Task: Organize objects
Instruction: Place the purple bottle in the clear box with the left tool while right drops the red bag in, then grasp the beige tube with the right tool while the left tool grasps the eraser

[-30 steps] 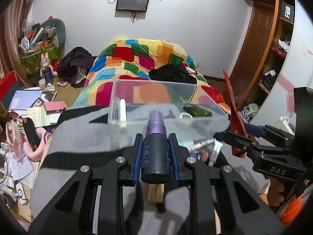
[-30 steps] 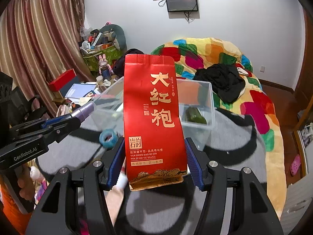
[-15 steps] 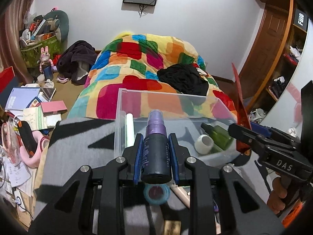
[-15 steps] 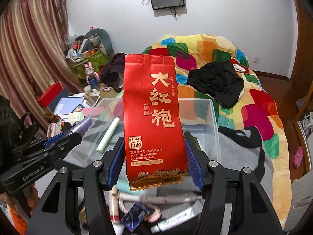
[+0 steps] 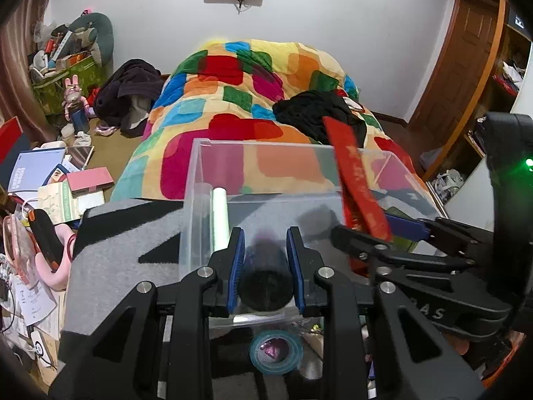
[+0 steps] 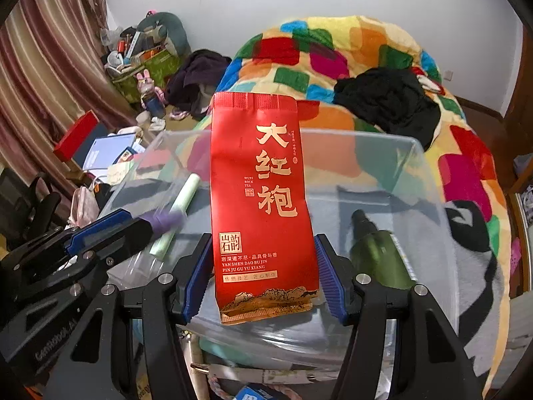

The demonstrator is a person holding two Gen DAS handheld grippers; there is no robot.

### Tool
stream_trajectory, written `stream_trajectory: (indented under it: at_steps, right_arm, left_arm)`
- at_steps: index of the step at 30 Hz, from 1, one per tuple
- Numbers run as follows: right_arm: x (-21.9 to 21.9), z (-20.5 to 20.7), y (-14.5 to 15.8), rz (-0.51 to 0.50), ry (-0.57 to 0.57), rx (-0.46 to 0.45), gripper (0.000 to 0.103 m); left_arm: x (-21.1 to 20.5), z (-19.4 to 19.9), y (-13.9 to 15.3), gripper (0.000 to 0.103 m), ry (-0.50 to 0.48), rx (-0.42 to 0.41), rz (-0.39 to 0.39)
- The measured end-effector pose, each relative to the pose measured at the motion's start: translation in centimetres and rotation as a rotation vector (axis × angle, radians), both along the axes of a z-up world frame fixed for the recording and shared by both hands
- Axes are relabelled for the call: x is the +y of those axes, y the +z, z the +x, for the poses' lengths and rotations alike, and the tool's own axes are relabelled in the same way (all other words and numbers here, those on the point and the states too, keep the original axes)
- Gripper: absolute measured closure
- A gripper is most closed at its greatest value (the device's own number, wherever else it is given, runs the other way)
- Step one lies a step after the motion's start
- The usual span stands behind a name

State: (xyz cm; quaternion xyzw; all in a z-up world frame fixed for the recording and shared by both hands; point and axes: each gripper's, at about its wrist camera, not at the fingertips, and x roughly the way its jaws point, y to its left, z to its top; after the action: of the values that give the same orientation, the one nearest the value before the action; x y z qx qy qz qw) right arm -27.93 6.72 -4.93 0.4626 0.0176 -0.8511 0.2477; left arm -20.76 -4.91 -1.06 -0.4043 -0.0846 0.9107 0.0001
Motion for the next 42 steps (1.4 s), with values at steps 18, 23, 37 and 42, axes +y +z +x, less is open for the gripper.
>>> stream_trajectory:
  at_steps: [18, 23, 37, 42]
  right_arm:
    - [1.9, 2.7, 2.4, -0.004, 0.028, 0.046, 0.044]
    - [3.4, 4.8, 3.8, -0.016, 0.028, 0.094, 0.034]
    - [4.6, 12.7, 3.1, 0.031, 0.064, 0.174, 0.026]
    - [4.7, 15.0, 0.9, 0.026, 0.079, 0.128, 0.025]
  left_arm:
    - [0.6, 2.9, 3.1, 0.076, -0.016, 0.064, -0.046]
    - [0.6, 4.7, 4.0, 0.064, -0.016, 0.091, -0.049]
    - [0.7, 10.8, 2.2, 0.045, -0.021, 0.074, -0.079]
    - [0.9, 12.2, 0.1, 0.045, -0.026, 0.030, -0.080]
